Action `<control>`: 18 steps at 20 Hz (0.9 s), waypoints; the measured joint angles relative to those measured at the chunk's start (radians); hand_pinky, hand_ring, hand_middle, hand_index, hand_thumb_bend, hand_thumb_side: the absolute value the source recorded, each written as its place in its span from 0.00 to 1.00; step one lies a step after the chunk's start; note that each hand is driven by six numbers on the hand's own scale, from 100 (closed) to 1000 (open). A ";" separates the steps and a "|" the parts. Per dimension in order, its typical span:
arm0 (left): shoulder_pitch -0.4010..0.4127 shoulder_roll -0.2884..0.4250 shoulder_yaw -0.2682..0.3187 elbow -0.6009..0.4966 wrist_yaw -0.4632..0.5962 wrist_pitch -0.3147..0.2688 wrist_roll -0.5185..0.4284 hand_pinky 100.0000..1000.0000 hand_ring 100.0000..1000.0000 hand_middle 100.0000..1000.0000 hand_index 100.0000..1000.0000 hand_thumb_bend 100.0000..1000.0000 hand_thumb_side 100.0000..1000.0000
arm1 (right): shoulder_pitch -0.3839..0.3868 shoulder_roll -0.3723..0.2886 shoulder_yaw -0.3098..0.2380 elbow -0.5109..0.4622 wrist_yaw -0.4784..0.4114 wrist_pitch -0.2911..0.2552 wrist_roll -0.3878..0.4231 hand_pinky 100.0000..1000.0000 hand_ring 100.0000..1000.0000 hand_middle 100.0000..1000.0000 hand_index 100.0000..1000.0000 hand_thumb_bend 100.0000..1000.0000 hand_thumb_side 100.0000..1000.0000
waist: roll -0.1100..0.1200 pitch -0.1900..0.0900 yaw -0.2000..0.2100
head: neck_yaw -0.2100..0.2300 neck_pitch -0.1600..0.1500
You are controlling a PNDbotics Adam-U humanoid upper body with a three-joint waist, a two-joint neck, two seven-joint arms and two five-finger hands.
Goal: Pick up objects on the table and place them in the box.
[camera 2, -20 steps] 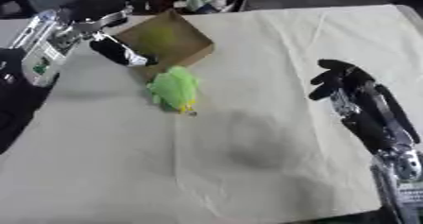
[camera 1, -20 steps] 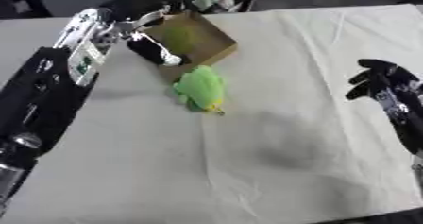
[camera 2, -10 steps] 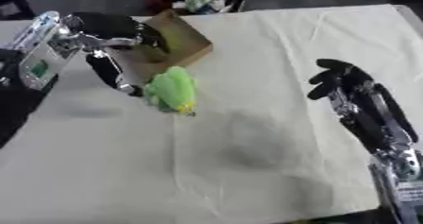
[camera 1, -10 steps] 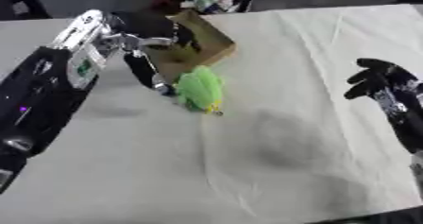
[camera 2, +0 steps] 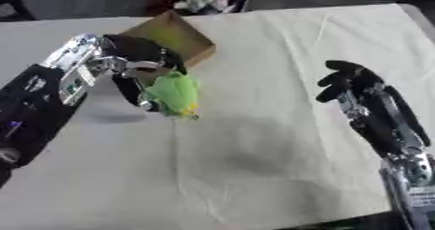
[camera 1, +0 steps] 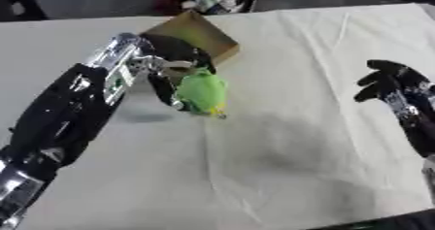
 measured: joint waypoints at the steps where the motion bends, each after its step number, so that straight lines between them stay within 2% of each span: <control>1: 0.000 -0.009 0.001 0.005 -0.028 -0.004 0.014 0.81 0.82 0.87 0.95 0.41 0.19 | 0.000 0.000 0.000 0.000 0.000 0.000 0.001 0.56 0.50 0.55 0.81 0.00 0.60 | 0.000 0.000 -0.001 | 0.000 0.000; 4: 0.000 -0.031 0.007 0.018 -0.122 -0.009 0.073 0.81 0.82 0.88 0.96 0.42 0.18 | -0.001 0.000 0.000 0.000 0.000 0.002 0.003 0.56 0.50 0.55 0.81 0.00 0.60 | 0.000 0.000 -0.005 | 0.001 0.000; 7: 0.002 -0.051 0.013 0.046 -0.204 -0.015 0.133 0.80 0.81 0.86 0.94 0.39 0.16 | -0.001 0.000 0.000 0.000 0.000 0.002 0.004 0.56 0.50 0.55 0.81 0.00 0.60 | 0.001 0.000 -0.008 | 0.001 0.000; 9: 0.004 -0.061 0.019 0.068 -0.243 -0.020 0.164 0.72 0.70 0.73 0.85 0.29 0.06 | -0.001 0.001 0.000 0.000 0.000 0.002 0.005 0.56 0.50 0.55 0.81 0.00 0.60 | 0.003 0.000 -0.010 | 0.001 0.000; 11: 0.005 -0.067 0.025 0.082 -0.272 -0.022 0.198 0.69 0.66 0.70 0.82 0.26 0.03 | -0.001 0.001 0.000 0.000 0.000 0.001 0.005 0.56 0.50 0.55 0.81 0.00 0.60 | 0.003 0.000 -0.011 | 0.001 0.000; 12: 0.006 -0.070 0.028 0.088 -0.285 -0.021 0.218 0.61 0.54 0.56 0.71 0.07 0.00 | -0.001 0.001 0.000 0.000 -0.001 0.001 0.006 0.56 0.50 0.55 0.81 0.00 0.60 | 0.003 0.000 -0.011 | 0.001 0.000; 13: 0.007 -0.072 0.033 0.092 -0.297 -0.016 0.244 0.56 0.48 0.49 0.64 0.00 0.00 | -0.001 0.001 0.000 0.000 -0.001 0.001 0.006 0.56 0.50 0.55 0.81 0.00 0.60 | 0.003 0.000 -0.011 | 0.001 0.000; 15: 0.009 -0.072 0.044 0.092 -0.309 0.000 0.308 0.50 0.41 0.40 0.54 0.00 0.00 | -0.001 0.001 0.000 0.000 -0.001 0.001 0.006 0.56 0.50 0.55 0.81 0.00 0.60 | 0.003 0.000 -0.010 | 0.000 0.000; 18: 0.009 -0.069 0.063 0.077 -0.293 0.028 0.409 0.49 0.40 0.38 0.52 0.00 0.00 | -0.001 0.001 0.000 0.000 -0.001 0.001 0.006 0.56 0.50 0.55 0.81 0.00 0.60 | 0.003 0.000 -0.008 | -0.001 0.000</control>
